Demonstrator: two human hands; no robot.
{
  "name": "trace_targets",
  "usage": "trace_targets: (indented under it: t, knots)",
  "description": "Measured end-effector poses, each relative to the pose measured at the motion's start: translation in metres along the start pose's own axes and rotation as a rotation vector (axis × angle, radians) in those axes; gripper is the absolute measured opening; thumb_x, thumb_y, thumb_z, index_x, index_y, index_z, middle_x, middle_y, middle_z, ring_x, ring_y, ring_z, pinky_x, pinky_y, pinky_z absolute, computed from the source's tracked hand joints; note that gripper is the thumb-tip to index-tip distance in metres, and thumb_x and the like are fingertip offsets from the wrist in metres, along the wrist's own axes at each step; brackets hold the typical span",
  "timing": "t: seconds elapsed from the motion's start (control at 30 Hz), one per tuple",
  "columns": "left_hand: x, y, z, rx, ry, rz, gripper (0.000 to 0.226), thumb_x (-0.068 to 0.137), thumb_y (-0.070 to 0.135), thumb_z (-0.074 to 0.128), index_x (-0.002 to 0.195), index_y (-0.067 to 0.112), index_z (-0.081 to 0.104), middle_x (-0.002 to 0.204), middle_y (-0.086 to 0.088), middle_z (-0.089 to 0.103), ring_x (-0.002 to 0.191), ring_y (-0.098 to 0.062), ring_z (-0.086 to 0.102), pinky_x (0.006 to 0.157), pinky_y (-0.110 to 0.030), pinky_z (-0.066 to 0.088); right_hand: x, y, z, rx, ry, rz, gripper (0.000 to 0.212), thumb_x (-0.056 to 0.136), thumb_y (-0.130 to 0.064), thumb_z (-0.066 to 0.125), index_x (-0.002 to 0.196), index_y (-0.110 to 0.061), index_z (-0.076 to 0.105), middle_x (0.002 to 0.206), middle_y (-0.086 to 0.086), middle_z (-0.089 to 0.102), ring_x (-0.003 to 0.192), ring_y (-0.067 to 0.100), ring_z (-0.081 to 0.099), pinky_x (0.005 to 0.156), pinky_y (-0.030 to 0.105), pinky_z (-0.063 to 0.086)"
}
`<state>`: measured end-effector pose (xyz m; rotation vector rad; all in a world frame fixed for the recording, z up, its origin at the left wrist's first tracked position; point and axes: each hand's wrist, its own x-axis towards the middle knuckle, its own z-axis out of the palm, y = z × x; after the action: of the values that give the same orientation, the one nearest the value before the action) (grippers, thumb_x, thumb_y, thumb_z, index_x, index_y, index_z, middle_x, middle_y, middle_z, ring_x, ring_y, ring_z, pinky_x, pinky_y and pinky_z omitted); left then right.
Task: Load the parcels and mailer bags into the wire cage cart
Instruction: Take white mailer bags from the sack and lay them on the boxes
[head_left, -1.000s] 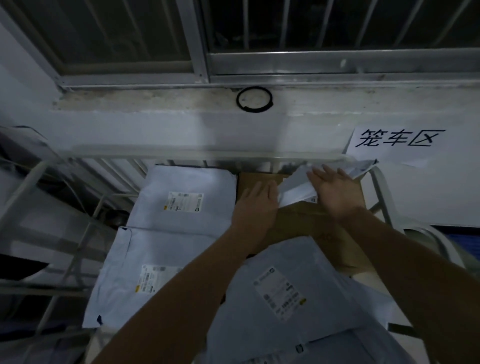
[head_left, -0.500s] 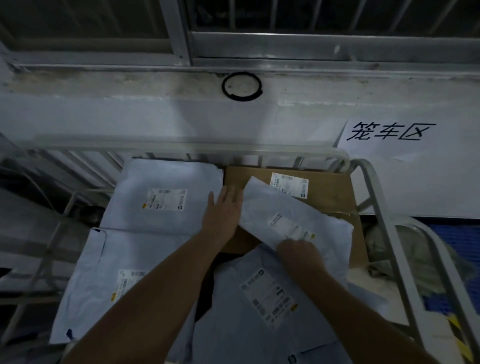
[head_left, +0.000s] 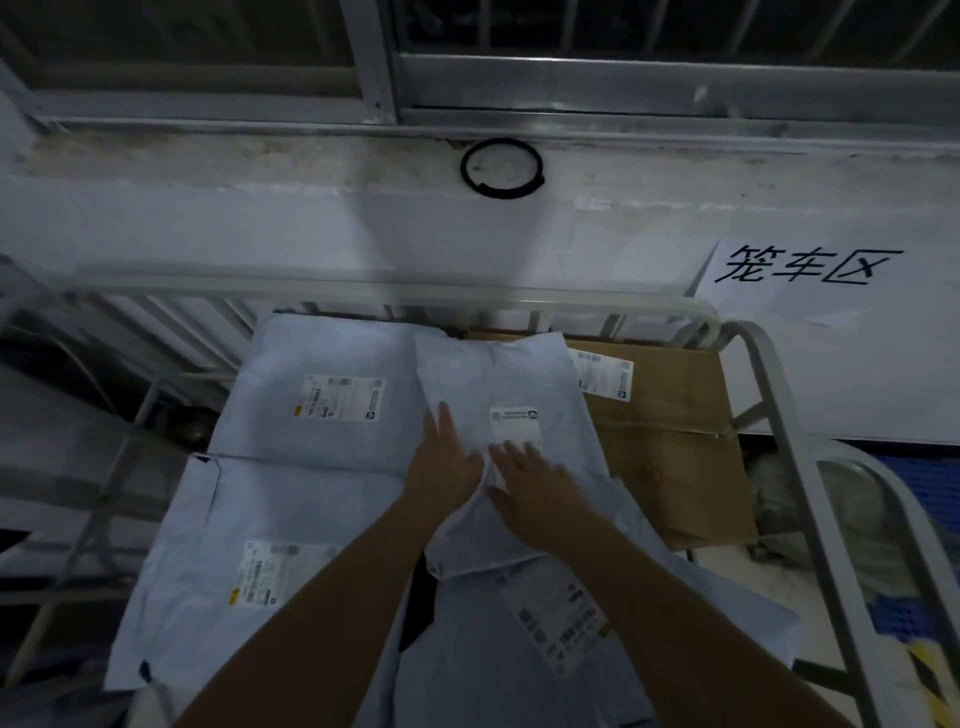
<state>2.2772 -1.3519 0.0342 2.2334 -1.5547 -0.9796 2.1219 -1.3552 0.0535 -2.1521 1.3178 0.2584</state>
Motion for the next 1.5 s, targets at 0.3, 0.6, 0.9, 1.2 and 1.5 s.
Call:
trace_targets:
  t: [0.3, 0.6, 0.9, 1.2, 1.5]
  knots:
    - [0.036, -0.028, 0.033, 0.556, -0.121, 0.045, 0.076, 0.096, 0.067, 0.032, 0.158, 0.035, 0.002, 0.164, -0.008, -0.021, 0.151, -0.035, -0.015, 0.117, -0.063, 0.008, 0.063, 0.085, -0.016, -0.345, 0.151, 0.057, 0.062, 0.103, -0.047, 0.03, 0.16, -0.026, 0.012, 0.168, 0.005, -0.001, 0.154, 0.029, -0.006, 0.12, 0.06, 0.015]
    - [0.102, -0.053, 0.037, 0.675, 0.187, 0.321, 0.079, 0.088, 0.078, 0.034, 0.155, 0.036, 0.029, 0.166, -0.016, -0.005, 0.151, -0.044, -0.006, 0.113, -0.072, 0.007, 0.116, 0.113, 0.029, -0.166, 0.343, 0.185, 0.082, 0.095, -0.066, 0.001, 0.16, -0.017, -0.003, 0.168, 0.001, -0.012, 0.153, 0.021, -0.014, 0.124, 0.051, 0.0]
    - [0.103, -0.064, 0.054, 0.684, 0.274, 0.301, 0.077, 0.092, 0.066, 0.03, 0.157, 0.025, 0.028, 0.166, -0.014, 0.007, 0.152, -0.041, 0.006, 0.108, -0.077, 0.005, 0.125, 0.125, 0.048, -0.183, 0.424, 0.164, 0.078, 0.099, -0.066, 0.009, 0.16, -0.021, -0.006, 0.167, -0.002, -0.014, 0.152, 0.018, -0.018, 0.123, 0.048, -0.007]
    - [0.101, -0.06, 0.05, 0.674, 0.249, 0.266, 0.08, 0.091, 0.067, 0.032, 0.156, 0.02, 0.029, 0.165, -0.022, 0.002, 0.152, -0.041, 0.001, 0.108, -0.076, 0.007, 0.124, 0.123, 0.046, -0.183, 0.389, 0.162, 0.078, 0.098, -0.066, 0.008, 0.16, -0.021, -0.008, 0.167, -0.002, -0.017, 0.151, 0.017, -0.022, 0.124, 0.049, -0.005]
    - [0.098, -0.058, 0.047, 0.684, 0.233, 0.287, 0.08, 0.092, 0.064, 0.032, 0.157, 0.017, 0.029, 0.168, -0.002, -0.002, 0.153, -0.038, -0.001, 0.107, -0.077, 0.008, 0.125, 0.123, 0.048, -0.193, 0.401, 0.165, 0.078, 0.098, -0.065, 0.009, 0.16, -0.02, -0.006, 0.167, -0.001, -0.015, 0.152, 0.018, -0.019, 0.124, 0.05, -0.004]
